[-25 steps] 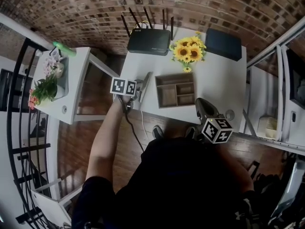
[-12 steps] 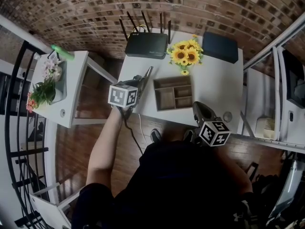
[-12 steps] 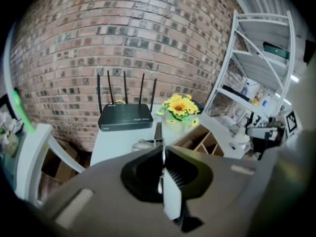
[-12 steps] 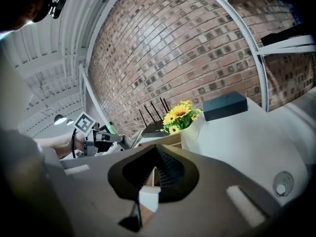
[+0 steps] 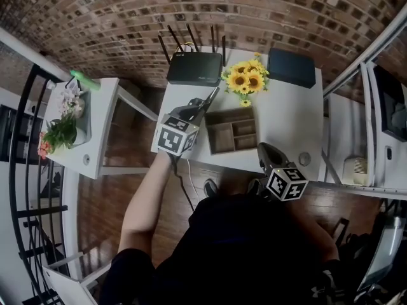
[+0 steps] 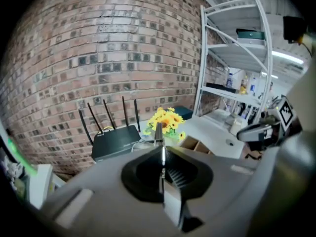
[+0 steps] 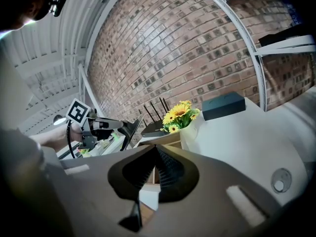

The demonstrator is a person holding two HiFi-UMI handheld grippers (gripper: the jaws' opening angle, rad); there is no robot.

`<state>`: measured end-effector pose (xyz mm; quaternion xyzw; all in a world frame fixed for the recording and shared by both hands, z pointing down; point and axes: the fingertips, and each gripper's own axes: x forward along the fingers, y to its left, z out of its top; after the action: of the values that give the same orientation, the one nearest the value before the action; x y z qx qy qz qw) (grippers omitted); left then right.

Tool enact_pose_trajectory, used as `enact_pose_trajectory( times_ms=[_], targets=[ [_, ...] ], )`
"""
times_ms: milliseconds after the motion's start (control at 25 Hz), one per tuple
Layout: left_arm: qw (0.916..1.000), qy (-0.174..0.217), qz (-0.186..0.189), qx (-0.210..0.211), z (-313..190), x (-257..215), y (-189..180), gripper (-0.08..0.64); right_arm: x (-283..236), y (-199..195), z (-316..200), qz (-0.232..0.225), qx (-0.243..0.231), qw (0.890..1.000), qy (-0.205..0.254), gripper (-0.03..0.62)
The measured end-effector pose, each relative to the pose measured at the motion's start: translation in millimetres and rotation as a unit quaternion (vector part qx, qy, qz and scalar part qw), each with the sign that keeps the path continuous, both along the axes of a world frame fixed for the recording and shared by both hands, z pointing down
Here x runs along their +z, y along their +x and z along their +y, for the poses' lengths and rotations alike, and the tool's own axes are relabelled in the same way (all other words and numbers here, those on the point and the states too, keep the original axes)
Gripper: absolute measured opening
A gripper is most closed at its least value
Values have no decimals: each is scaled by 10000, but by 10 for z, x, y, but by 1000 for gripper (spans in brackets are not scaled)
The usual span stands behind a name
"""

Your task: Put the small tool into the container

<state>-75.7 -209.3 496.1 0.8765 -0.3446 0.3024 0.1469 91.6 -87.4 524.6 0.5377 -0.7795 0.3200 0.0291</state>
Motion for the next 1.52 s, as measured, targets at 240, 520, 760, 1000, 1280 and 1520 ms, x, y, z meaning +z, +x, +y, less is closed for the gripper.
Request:
enact_pose_trajectory(
  times_ms=[240, 520, 760, 1000, 1280, 1520],
  targets=[
    [9949, 654, -504, 582, -32, -70, 237, 11, -9, 41, 16, 4, 69, 10000, -2, 11],
    [9819, 928, -1097, 1234, 95, 47, 564, 11, 9, 110, 51, 9, 159, 9999, -25, 11],
    [9743, 1046, -1214, 1582, 184, 144, 833, 11, 40, 162, 87, -23, 269, 9996, -82, 11],
    [9529, 1419, -1587, 2160, 251, 343, 1029, 11, 77, 233, 116, -76, 347, 9993, -145, 11],
    [9344, 1444, -1913, 2635, 372, 593, 1022, 12, 108, 288, 114, -130, 425, 9988, -214, 11],
    [9351, 1316, -1935, 2663, 365, 698, 989, 11, 132, 273, 105, -134, 388, 9988, -258, 11]
  ],
)
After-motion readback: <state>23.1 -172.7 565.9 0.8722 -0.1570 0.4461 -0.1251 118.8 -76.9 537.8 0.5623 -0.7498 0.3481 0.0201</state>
